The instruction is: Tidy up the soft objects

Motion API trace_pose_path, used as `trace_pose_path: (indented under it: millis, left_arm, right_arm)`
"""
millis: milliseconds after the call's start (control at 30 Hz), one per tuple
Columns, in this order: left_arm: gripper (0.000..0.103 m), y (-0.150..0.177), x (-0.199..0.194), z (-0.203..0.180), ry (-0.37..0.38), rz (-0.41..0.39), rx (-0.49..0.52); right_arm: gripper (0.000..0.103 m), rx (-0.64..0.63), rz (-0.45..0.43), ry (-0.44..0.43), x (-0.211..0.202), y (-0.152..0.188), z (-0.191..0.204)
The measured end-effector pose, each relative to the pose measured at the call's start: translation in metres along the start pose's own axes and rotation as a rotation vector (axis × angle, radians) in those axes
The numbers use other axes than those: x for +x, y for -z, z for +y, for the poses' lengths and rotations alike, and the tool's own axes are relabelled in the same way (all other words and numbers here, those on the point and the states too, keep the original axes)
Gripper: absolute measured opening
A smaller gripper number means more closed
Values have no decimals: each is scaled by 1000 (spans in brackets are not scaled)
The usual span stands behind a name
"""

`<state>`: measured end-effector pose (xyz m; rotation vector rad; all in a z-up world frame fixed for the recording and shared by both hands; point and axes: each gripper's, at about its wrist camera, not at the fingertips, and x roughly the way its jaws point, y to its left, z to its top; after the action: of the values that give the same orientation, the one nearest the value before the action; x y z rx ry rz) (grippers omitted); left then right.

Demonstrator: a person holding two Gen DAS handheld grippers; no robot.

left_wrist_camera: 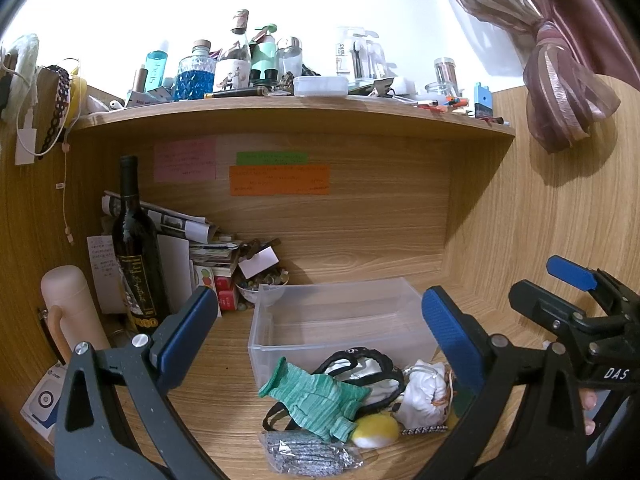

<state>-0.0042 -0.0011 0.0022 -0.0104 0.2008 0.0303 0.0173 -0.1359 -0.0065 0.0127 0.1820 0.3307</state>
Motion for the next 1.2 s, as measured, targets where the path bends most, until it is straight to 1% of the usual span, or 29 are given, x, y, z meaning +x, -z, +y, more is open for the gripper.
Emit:
trace_pose_path:
  millis: [67, 200, 433, 467, 500, 533, 600, 633, 700, 800, 900, 1067, 1133, 1167, 1200]
  left_arm:
    - [103, 1, 0, 0, 11, 2, -5]
    - [103, 5, 5, 1, 1, 20, -3]
    - [103, 34, 30, 10, 36, 165, -27]
    - [103, 39, 33, 11, 36, 184, -34]
    - [99, 44, 36, 12, 37, 202, -40]
    - [91, 48, 38, 13, 37, 218, -45]
    - [85, 57, 46, 16, 44, 266, -59]
    - [85, 62, 51, 19, 55, 292, -76]
    - [84, 70, 59, 23, 71, 327, -106]
    - [82, 80, 72, 27, 80, 376, -134]
    - [80, 88, 86, 29, 93, 416, -145]
    - [76, 97, 108, 28, 112, 469, -153]
    - [69, 100, 113, 27, 119, 481, -155]
    - [67, 102, 115, 26, 125, 490, -157]
    - [61, 103, 117, 26, 128, 496, -158]
  right_arm:
    - [103, -2, 2, 6, 1, 1, 0]
    - [103, -11, 15, 11, 4, 4, 2]
    - [102, 6, 98, 14, 19, 19, -8]
    - [98, 9, 116, 13, 22, 23, -9]
    - [92, 13, 135, 9, 26, 26, -11]
    - [90, 17, 153, 5, 29, 30, -12]
    - [81, 28, 200, 7, 37, 38, -16]
    - [79, 35, 227, 4, 42, 43, -18]
    - [73, 57, 278, -20, 51, 53, -22]
    - [66, 71, 349, -50, 65, 67, -23]
    - [62, 60, 405, -73, 77, 80, -17]
    - [59, 44, 463, -114, 92, 92, -10]
    - [59, 28, 471, -123, 95, 93, -7]
    - [57, 19, 475, -127, 97, 93, -6]
    - [54, 12, 480, -130, 99, 92, -4]
